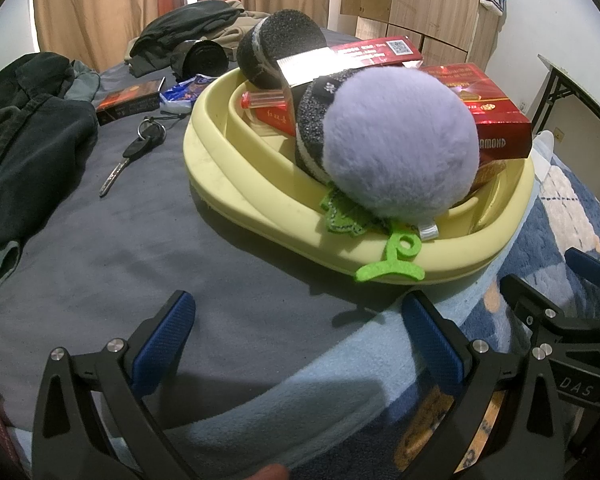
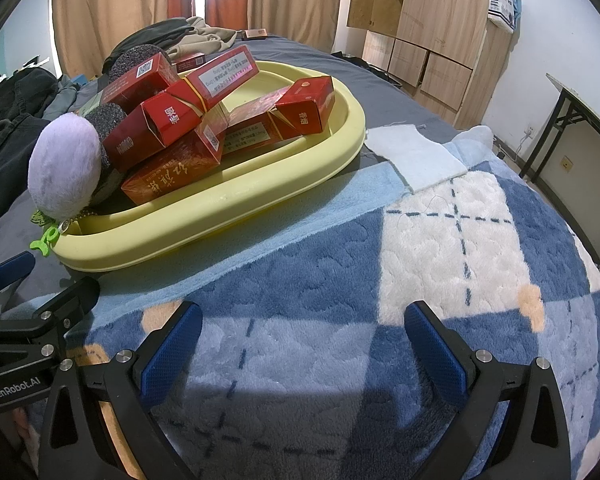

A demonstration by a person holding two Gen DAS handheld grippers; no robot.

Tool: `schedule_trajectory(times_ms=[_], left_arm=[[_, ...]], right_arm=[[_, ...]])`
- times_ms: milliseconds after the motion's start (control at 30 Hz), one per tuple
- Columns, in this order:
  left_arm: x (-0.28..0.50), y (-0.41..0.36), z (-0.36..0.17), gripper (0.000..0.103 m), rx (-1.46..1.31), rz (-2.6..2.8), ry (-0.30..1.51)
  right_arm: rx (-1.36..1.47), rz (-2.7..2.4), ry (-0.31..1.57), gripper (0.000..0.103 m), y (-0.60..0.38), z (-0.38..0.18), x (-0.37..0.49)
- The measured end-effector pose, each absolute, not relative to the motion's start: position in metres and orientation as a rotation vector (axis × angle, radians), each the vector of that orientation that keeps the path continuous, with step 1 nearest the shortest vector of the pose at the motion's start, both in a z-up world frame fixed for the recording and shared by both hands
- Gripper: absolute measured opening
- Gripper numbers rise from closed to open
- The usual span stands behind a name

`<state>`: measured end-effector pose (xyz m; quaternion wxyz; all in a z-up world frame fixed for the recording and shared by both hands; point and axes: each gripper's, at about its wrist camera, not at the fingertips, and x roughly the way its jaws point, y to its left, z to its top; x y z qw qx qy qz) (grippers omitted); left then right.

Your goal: Organize rigid objects

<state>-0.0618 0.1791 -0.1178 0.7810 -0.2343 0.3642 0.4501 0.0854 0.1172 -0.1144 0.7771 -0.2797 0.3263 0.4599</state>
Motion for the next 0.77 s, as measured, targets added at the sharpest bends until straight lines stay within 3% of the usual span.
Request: schedule_trajectory(times_ms=[767], left_arm=[[-0.0619, 0.1792, -0.1174, 0.103, -0.513, 0.966, 0.782]], right_arm=[[-0.605, 0.995, 0.706, 0.103, 0.1161, -0.1134, 0.0848]])
